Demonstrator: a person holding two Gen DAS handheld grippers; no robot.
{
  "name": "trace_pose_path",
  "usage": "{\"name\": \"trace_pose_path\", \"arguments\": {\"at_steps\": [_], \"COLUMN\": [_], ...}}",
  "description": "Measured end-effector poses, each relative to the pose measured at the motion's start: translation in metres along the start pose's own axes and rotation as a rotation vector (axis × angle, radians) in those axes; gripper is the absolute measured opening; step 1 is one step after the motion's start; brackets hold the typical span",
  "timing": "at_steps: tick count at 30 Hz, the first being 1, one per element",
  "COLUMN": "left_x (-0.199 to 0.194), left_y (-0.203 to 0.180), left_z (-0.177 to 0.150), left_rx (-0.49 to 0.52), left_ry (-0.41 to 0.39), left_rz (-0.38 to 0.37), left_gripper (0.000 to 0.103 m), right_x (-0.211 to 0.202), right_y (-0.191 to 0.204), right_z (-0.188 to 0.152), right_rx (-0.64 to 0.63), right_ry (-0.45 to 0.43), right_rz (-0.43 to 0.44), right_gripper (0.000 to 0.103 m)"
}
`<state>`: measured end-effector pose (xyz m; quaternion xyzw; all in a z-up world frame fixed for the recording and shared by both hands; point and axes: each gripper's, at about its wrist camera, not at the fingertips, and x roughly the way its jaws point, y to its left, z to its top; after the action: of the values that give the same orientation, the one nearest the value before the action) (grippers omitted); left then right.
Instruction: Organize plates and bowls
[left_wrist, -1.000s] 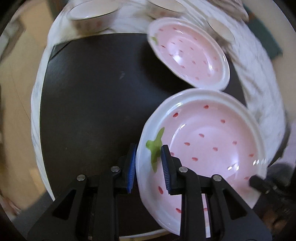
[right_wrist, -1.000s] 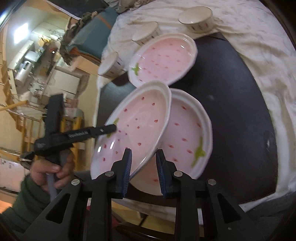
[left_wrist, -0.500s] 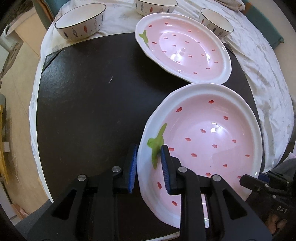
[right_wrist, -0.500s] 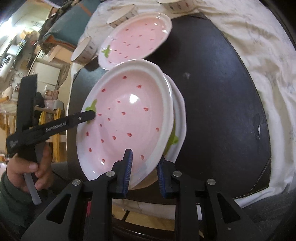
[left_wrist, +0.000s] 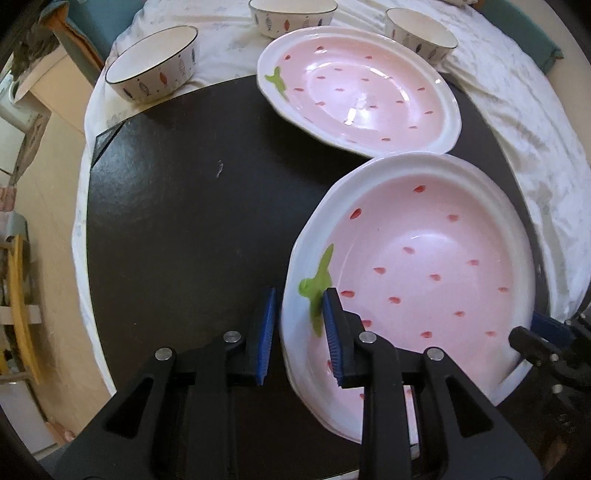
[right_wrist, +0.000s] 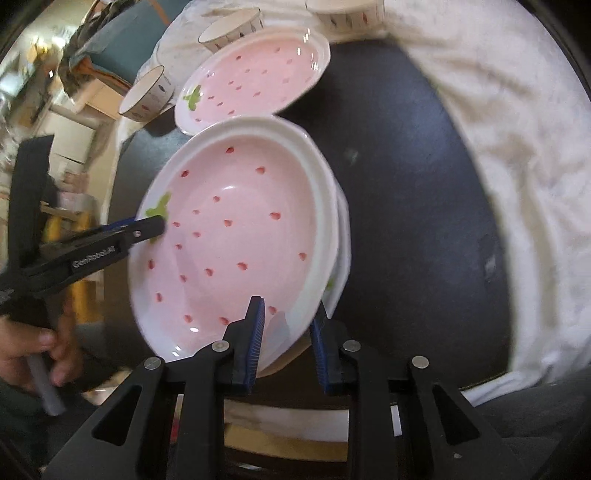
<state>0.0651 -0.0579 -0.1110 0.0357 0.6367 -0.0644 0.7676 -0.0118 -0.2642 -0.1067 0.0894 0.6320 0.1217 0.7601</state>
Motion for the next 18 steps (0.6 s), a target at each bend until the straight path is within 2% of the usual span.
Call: {"name": "trace_pose_path", "arguments": {"at_steps": [2,3,8,11,14,15,16,17,18], "left_x": [0.002,0.003,0.002,-0.001,-0.003,-0.004,-0.005,-0.006,-0.008], "left_y": [-0.001,0.000,0.002,0.003,0.007,0.009,0.011,0.013,0.016], "left_z": [-0.001,0.000,-0.001,-0.005,-0.006,-0.006,-0.006,-0.007,-0.008], "left_rx": [0.000,-0.002,-0.017,-0.006,-0.019,-0.030,-0.040,-0.046,-0.049], "left_ry": [0.007,0.008,0.002,-0.003,-0.006,-0.006,-0.007,-0.008,-0.012], "left_rz": [0.013,0.007,-0.004,0.002,-0.004,-0.010,-0.015,-0.018,-0.018], "left_gripper": [0.021,0.021,0.022,0.024,0.024,0.024,0.024,0.024,0.024], "right_x": [-0.001,-0.001,-0.004,-0.009,-0.008,-0.007,-0.007,-0.007,-0.008], "right_y": [0.011,0.013,0.007,-0.012,-0.022,-0.024,-0.025,-0.026,-0.026], "right_z": [-0.002,-0.003,0.000,0.006,0.015,0.019,0.020,0.022,0.023], "right_rx": [-0.075,-0.092,-0.073,0.030,0.080,0.084,0.086,0.092,0.098], "right_ry": [-0.003,-0.004,-0.016,-0.042,-0.037,-0.040,-0.045,-0.058,-0.077], "right_rz": [-0.139,-0.149,-0.155,-0.116,-0.108,-0.122,-0.133,-0.141,-0.133], "right_gripper": [0.027,0.027,0.027,0.029,0.030,0.048,0.072,0.079,0.080]}}
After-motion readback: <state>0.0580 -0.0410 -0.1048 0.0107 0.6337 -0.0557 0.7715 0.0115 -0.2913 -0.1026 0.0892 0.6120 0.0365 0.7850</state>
